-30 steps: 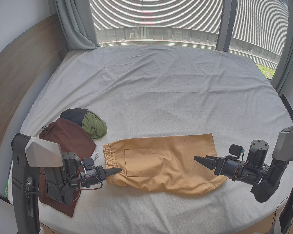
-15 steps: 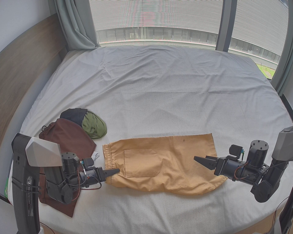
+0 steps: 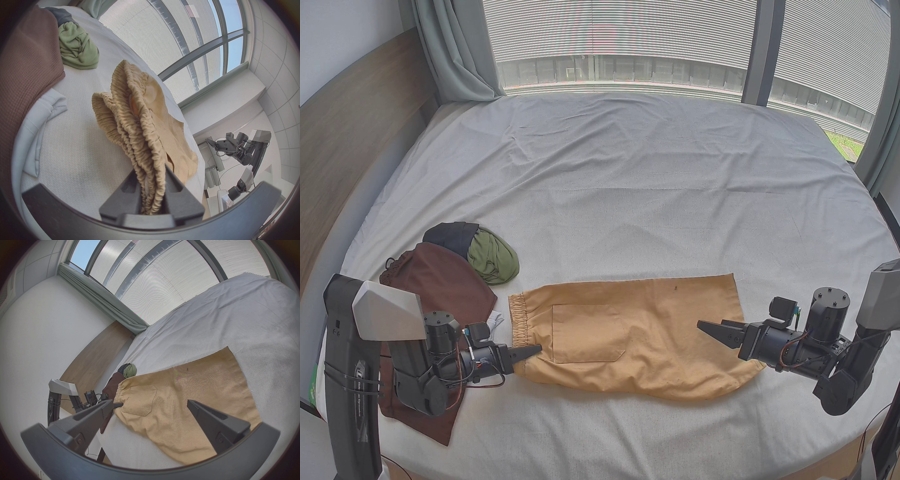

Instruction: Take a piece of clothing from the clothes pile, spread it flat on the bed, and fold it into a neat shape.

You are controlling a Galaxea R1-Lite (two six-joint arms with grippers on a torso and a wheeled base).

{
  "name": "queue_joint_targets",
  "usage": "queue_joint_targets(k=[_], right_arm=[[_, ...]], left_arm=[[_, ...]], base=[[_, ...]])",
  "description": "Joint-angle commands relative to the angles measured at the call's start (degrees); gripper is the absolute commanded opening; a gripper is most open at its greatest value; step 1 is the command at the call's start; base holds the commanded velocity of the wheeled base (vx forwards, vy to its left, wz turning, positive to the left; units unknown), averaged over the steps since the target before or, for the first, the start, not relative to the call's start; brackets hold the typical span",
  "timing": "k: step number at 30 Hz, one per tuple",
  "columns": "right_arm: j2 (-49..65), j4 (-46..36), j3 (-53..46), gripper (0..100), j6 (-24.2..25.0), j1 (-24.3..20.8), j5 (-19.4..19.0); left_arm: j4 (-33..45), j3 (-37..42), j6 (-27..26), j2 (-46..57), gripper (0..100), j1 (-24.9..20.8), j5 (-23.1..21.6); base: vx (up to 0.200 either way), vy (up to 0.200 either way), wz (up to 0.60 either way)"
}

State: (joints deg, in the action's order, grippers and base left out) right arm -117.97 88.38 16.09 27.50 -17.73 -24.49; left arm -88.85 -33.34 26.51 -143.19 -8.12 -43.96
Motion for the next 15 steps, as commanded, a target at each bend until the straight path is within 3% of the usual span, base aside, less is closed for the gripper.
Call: queue_joint_targets(k=[1, 15], right_arm=[[-0.07, 0.04, -0.01, 100, -0.08, -0.12, -0.03], [-0.33, 0.04, -0.01, 100, 0.01, -0.12, -0.03]], left_arm=[[-0.01, -0.15, -0.50, -0.25, 0, 0.21, 0.10], [-0.01, 0.56, -1.29, 1.60, 0, 1.79, -0.16]], base=[[0.000, 0.000, 0.00], [0.000, 0.000, 0.00]])
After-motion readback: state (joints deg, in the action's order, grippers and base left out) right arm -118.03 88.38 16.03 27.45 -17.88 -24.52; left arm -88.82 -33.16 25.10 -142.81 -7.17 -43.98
